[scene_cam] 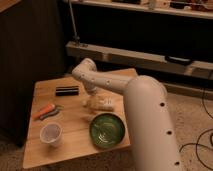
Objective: Stand the bottle upright
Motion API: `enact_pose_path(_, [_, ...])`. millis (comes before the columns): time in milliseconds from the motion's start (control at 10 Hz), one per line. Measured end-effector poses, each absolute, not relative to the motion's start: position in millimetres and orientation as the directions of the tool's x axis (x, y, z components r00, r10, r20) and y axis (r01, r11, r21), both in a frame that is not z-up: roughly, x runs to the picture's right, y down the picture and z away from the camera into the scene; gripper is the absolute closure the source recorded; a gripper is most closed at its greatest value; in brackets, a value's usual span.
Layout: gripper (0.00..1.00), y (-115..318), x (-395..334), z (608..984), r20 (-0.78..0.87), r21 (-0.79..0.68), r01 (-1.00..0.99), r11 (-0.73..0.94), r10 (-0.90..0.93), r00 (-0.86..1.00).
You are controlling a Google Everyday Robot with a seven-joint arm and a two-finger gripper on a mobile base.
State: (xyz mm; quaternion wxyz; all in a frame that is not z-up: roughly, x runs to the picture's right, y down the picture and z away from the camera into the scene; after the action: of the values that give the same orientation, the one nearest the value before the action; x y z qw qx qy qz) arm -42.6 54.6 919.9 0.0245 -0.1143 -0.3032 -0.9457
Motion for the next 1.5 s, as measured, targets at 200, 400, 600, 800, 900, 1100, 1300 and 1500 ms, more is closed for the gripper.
enact_pose_path(200, [0.2,60,-39,923,0.232,0.582,0.109,-0.806,0.036,-0.972])
enact_pose_path(400, [0.2,63,-35,925,0.239,0.587,0.11,-0.802,0.042,-0.97])
enact_pose_path(600, [0.2,65,-31,927,0.244,0.586,0.113,-0.802,0.042,-0.969])
enact_pose_path(800, [0.2,69,-24,930,0.262,0.587,0.109,-0.802,0.061,-0.963])
enact_pose_path(900, [0.2,70,-26,930,0.264,0.588,0.105,-0.802,0.068,-0.962])
enact_pose_path(1100, [0.2,74,-24,931,0.266,0.594,0.098,-0.798,0.08,-0.961])
enact_pose_path(1300, [0.29,79,-24,932,0.257,0.602,0.105,-0.792,0.068,-0.964])
enact_pose_path(1500, [0.51,79,-28,930,0.236,0.614,0.121,-0.78,0.035,-0.971])
